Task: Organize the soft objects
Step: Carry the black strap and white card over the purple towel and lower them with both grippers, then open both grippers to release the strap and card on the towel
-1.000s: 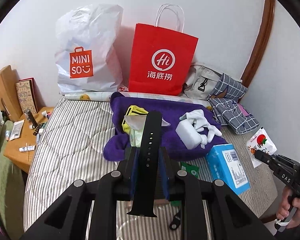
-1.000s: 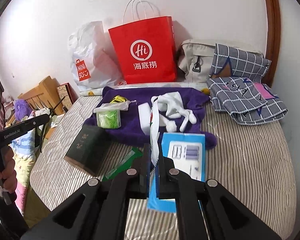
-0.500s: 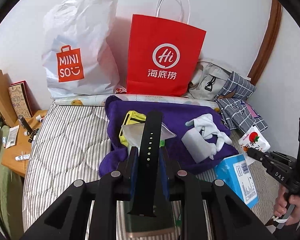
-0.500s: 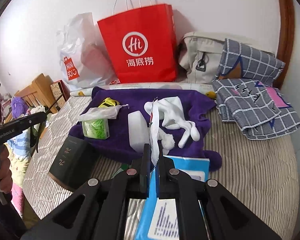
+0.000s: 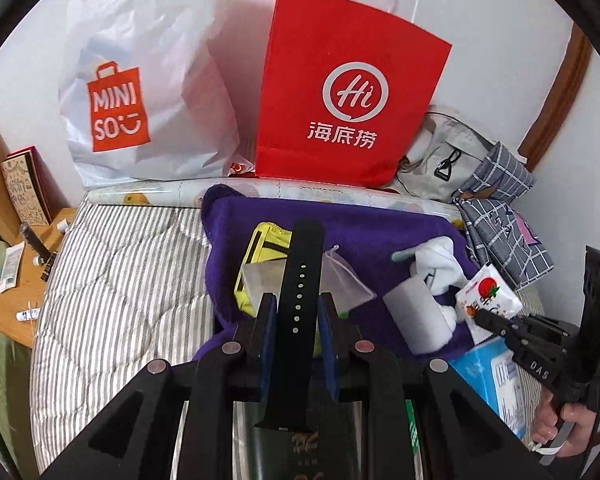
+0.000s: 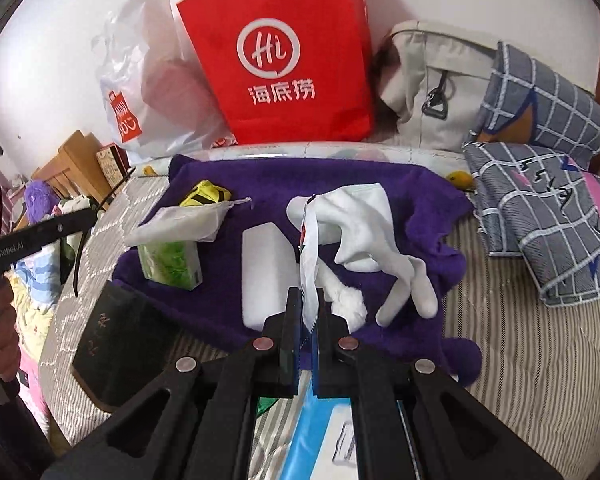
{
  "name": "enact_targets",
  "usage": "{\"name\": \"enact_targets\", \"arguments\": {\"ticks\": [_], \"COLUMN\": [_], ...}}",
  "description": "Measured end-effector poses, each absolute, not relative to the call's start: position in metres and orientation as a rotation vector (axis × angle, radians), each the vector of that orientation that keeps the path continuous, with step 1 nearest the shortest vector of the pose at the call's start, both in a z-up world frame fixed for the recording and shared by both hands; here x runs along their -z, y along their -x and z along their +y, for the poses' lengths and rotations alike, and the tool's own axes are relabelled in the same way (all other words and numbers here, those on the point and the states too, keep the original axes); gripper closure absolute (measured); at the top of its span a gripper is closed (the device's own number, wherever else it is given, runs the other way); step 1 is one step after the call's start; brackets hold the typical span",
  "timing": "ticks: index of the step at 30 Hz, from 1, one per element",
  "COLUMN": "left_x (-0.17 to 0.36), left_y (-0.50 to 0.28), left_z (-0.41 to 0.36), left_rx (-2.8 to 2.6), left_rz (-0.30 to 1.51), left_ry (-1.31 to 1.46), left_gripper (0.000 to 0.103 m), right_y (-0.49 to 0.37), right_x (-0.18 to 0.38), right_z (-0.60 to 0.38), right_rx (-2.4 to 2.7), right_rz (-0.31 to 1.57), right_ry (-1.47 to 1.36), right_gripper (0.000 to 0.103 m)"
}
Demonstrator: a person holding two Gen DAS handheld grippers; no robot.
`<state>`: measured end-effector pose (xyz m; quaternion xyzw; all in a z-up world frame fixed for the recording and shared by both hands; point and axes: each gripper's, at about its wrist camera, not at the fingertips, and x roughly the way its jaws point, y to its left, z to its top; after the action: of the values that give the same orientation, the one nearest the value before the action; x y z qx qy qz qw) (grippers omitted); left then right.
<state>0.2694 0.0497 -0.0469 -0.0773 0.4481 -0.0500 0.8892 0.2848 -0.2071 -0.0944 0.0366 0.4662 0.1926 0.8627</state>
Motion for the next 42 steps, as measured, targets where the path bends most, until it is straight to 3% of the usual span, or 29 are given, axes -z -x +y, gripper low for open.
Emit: {"name": "enact_targets", "arguments": {"ticks": [22, 23, 28, 29, 31, 33, 36, 42], "left_x": [0.094, 0.095, 0.101, 0.101, 0.102, 0.102, 0.097, 0.084], "left_y": [-0.34, -0.342, -0.347, -0.348, -0.349, -0.35, -0.347, -0.329], "left_z": [0.023, 0.023, 0.025, 0.025, 0.024, 0.024, 0.026, 0.033], "left_rx": [0.143, 0.143, 0.163, 0.167, 0.178, 0.178, 0.172, 0.144], "left_rz": [1.06, 1.063, 1.083, 1.085, 1.09, 1.092, 1.076, 1.062], "left_ry": [0.188, 0.189, 0.217, 0.22, 0.223, 0.223, 0.223, 0.198], "left_gripper": [0.082, 0.082, 0.082, 0.082, 0.077, 0.059, 0.043, 0.042], "right_y": [-0.324, -0.324, -0.32, -0.319, -0.318, -0.316, -0.31, -0.279], "right_x": [0.137, 0.137, 0.131, 0.128, 0.124, 0.12, 0.114, 0.093], "right_z": [-0.202, -0.204, -0.215, -0.218, -0.223, -0.226, -0.23, -0.233], "right_rx": [-0.422, -0.416, -0.385, -0.375, -0.355, -0.341, -0.316, -0.295], "right_rz": [1.106, 1.106, 1.078, 1.069, 1.051, 1.041, 1.015, 0.951], "right_ry": [-0.062, -0.067, -0.076, -0.077, -0.084, -0.089, -0.082, -0.096], "right_gripper": [0.096, 0.094, 0.059, 0.057, 0.053, 0.053, 0.053, 0.052]}}
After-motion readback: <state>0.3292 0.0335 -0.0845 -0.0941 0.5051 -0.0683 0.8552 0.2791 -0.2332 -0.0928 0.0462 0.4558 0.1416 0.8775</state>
